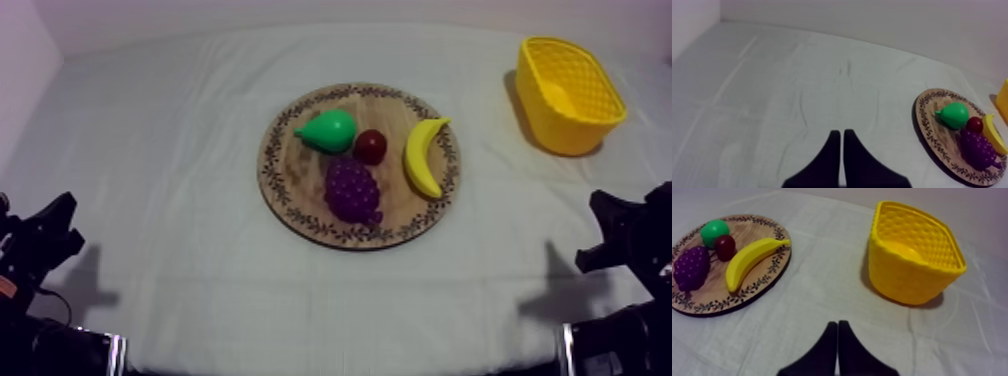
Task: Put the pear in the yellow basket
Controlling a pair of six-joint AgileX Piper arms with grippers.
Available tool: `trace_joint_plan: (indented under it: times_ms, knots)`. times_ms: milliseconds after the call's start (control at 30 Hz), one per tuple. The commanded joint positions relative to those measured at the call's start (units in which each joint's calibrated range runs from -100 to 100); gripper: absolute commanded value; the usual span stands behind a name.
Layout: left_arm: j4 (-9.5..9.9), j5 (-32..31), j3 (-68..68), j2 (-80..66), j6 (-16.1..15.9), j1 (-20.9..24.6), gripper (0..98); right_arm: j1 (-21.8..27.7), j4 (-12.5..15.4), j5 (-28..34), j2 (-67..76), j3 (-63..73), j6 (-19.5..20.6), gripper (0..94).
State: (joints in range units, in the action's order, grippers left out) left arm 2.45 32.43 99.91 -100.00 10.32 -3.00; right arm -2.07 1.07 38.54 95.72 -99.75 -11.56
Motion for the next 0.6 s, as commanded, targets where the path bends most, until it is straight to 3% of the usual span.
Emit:
trace_joint_plan:
  times_ms: [0,167,233,400,567]
  knots:
    - [-0.03,-0.01,-0.02,0.0,0.01,0.0,0.1,0.0,-0.02,0.01,0.04,-0.03,0.01,0.3]
    - [-0.03,-0.01,-0.02,0.0,0.01,0.0,0.1,-1.05,-1.41,3.62,-0.5,1.17,0.18,0.3]
    - [-0.03,-0.01,-0.02,0.0,0.02,0.0,0.1,-2.78,-4.41,6.25,-2.16,2.3,1.84,0.3]
    - [-0.03,-0.01,-0.02,0.0,0.03,0.0,0.1,-7.42,-12.52,8.32,-10.19,4.96,11.2,0.3]
    - [-0.03,-0.01,-0.02,0.0,0.03,0.0,0.1,-9.83,-15.88,10.38,-20.91,10.78,15.55,0.5]
